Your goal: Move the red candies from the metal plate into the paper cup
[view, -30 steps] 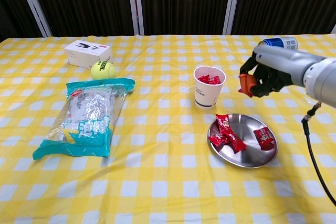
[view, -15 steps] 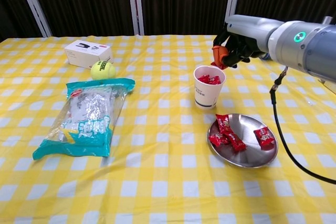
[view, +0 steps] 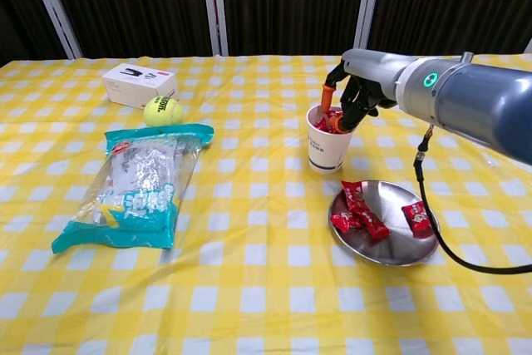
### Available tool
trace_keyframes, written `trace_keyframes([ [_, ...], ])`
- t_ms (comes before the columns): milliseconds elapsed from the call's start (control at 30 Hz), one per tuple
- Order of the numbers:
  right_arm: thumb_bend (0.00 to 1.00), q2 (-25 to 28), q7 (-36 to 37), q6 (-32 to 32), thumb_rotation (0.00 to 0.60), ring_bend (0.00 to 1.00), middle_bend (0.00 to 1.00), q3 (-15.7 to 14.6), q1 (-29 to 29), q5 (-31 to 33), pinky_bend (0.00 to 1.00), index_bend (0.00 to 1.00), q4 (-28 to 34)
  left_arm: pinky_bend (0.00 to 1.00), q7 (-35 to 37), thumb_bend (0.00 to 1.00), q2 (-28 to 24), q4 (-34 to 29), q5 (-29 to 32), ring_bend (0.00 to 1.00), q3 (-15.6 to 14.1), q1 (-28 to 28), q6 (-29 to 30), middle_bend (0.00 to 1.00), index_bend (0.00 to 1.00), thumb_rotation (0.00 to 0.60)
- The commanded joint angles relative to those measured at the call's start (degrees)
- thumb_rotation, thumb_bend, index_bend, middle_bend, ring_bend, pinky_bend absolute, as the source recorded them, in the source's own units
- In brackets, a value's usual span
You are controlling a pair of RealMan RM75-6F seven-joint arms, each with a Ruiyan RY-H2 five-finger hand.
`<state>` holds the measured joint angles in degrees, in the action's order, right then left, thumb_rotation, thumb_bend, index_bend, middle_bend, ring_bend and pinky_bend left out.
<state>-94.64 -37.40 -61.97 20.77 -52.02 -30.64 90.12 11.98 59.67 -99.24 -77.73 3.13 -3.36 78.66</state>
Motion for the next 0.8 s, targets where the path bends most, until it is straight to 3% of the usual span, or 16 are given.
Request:
trace_keyframes([
  [33,0.46,0.3,0.0,-0.3,0.6,0.78,0.73,-0.1,-0.2,-0.2,1.0,0.42,0.5,0.0,0.0,0.01,0.0,0.0,0.0,0.0,0.0,0.0,0.0,0.0,0.0,0.6],
  [233,0.46,2.2,0.2,-2.8,0.6,0.78,0.73,-0.5,0.7,-1.7,1.0,0.42,5.0,0.0,-0.1,0.01,0.0,-0.2,-0.1,0.0,0.0,0.1,0.3,0.0,0.0,0.6],
  [400,0.46,5.9,1.1,-5.9,0.6,0.77,0.73,-2.1,3.3,-4.5,1.0,0.41,12.2,0.0,-0.2,0.01,0.0,-0.3,-0.3,0.0,-0.1,0.2,0.6,0.0,0.0,0.6],
  [600,0.37,9.0,2.5,-8.3,0.6,0.76,0.73,-8.2,7.8,-9.6,1.0,0.4,18.6,0.0,-0.3,0.01,0.2,0.0,-0.8,0.0,-0.1,0.3,1.1,0.0,0.0,0.6],
  [800,0.29,8.2,4.1,-9.0,0.6,0.75,0.72,-14.0,11.1,-13.1,1.0,0.38,18.9,0.0,-0.4,0.01,0.6,0.4,-1.4,0.0,-0.2,0.5,1.8,0.0,0.0,0.6],
])
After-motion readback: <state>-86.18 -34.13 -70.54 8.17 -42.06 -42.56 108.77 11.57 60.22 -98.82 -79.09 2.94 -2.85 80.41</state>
